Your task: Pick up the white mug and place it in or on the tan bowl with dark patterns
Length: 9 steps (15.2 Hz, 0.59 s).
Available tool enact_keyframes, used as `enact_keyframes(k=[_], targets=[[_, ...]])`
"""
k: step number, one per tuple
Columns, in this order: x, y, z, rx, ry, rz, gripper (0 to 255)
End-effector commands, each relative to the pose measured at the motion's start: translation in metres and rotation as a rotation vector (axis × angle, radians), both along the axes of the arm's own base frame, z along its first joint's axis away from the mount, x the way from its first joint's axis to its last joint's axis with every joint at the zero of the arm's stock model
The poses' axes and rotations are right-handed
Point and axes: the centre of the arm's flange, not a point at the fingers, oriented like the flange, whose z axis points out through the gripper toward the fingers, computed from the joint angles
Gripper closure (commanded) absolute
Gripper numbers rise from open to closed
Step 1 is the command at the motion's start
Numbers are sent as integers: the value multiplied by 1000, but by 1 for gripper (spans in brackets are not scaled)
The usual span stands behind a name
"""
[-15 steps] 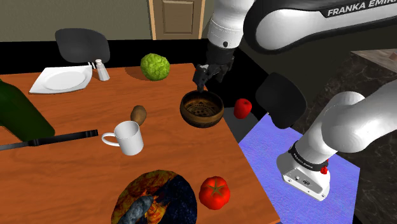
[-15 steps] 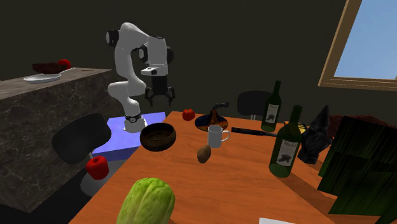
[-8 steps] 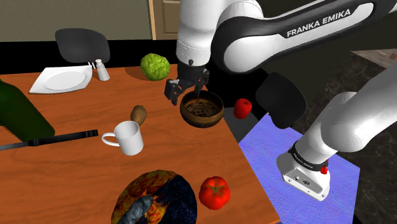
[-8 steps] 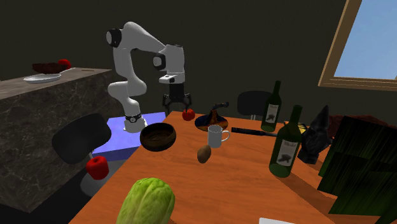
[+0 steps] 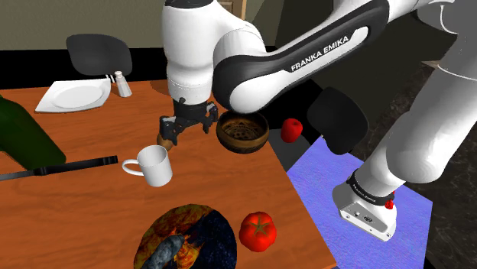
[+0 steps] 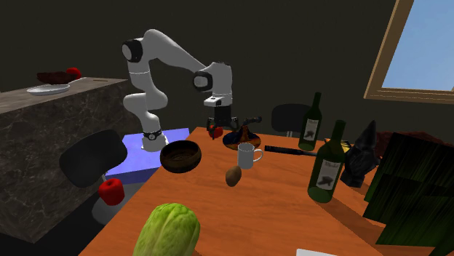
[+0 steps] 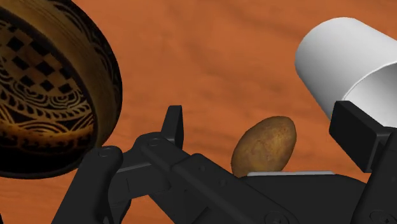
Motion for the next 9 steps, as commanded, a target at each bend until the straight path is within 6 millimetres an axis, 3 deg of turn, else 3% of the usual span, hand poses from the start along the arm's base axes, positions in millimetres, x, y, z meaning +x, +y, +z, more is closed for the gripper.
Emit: enact_keyframes(k=[1, 5, 9], targets=[[8, 22, -10, 6, -4, -19, 0], [30, 65, -30, 17, -10, -50, 0], [33, 65, -46, 17, -10, -51, 0]])
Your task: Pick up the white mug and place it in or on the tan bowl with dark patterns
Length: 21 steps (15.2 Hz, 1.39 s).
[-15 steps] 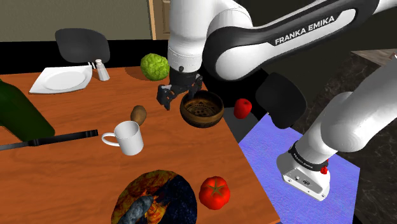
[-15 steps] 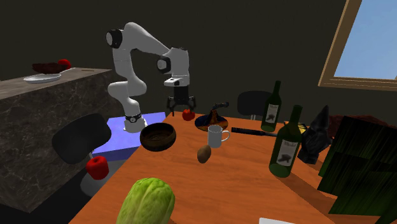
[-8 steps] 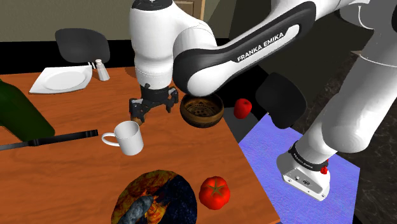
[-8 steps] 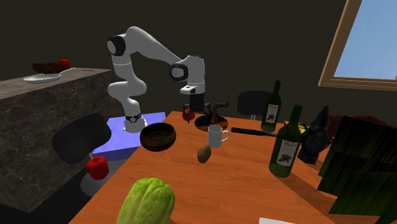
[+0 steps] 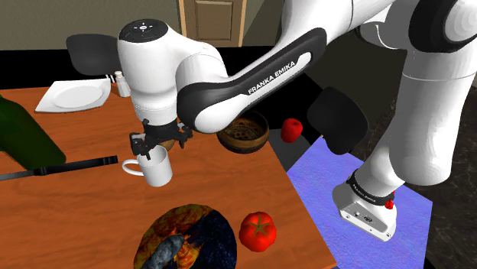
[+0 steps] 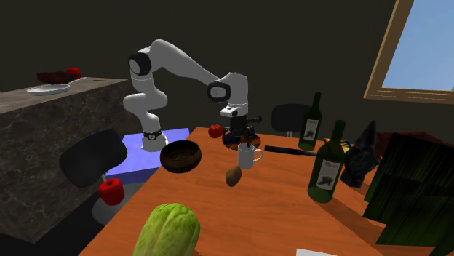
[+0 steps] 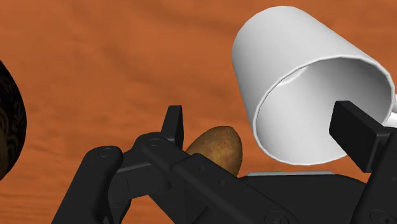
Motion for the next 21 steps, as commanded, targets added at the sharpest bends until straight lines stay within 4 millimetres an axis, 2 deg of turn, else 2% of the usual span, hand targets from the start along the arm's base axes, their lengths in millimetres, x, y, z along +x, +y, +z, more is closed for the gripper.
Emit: enact_keyframes(k=[1, 4, 12, 13, 21], targets=[[1, 0, -10, 0, -1, -1, 0], [4, 0, -29, 0, -1, -1, 0], [4, 0, -29, 0, -1, -1, 0], [4, 0, -29, 0, -1, -1, 255], [4, 0, -29, 0, -1, -1, 255]])
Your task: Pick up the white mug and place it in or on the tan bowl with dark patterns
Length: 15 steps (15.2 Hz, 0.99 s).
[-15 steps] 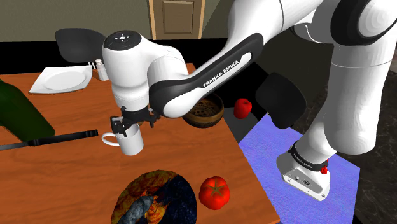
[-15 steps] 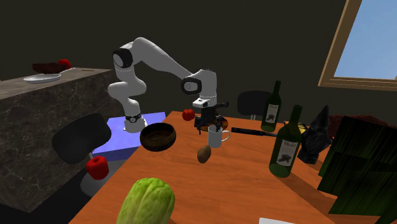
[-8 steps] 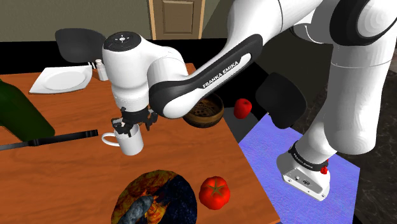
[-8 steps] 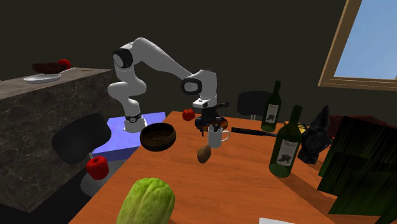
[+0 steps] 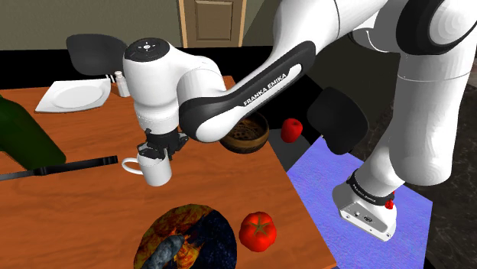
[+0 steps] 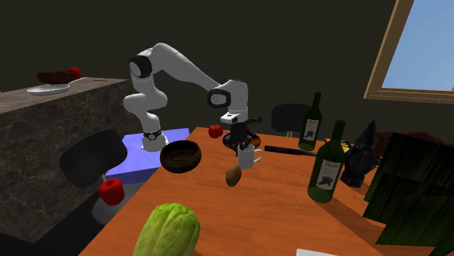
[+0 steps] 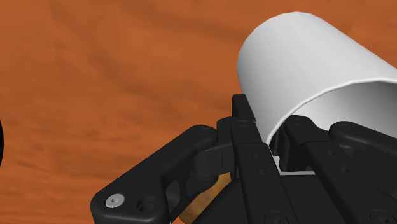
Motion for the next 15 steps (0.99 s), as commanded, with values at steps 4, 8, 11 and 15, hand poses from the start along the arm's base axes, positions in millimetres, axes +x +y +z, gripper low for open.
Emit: enact_keyframes(k=[4, 8, 11, 15], targets=[[0, 0, 16, 0, 0, 0, 255], [0, 0, 37, 0, 0, 0, 255], [0, 0, 53, 0, 0, 0, 255], [0, 0, 74, 0, 0, 0, 255]])
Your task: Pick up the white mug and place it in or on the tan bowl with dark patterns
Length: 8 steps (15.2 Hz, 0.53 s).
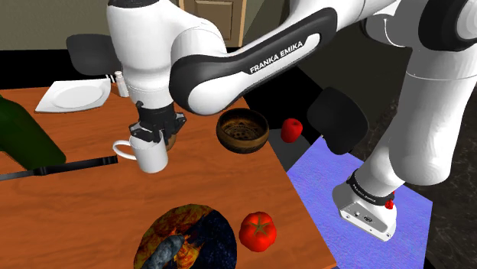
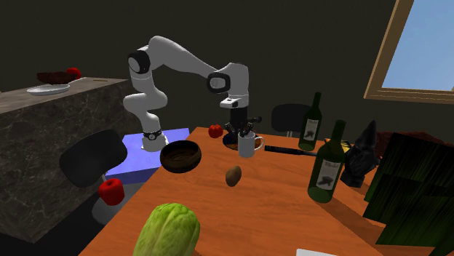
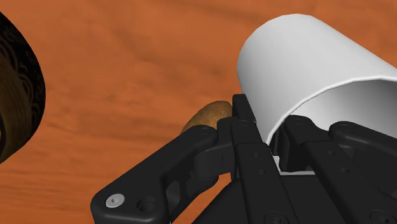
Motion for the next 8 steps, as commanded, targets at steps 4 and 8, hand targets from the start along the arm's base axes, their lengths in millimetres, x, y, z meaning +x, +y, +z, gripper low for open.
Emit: enact_keyframes(k=[4, 8], targets=[[0, 1, 26, 0, 0, 0, 255], [0, 1, 48, 0, 0, 0, 255]])
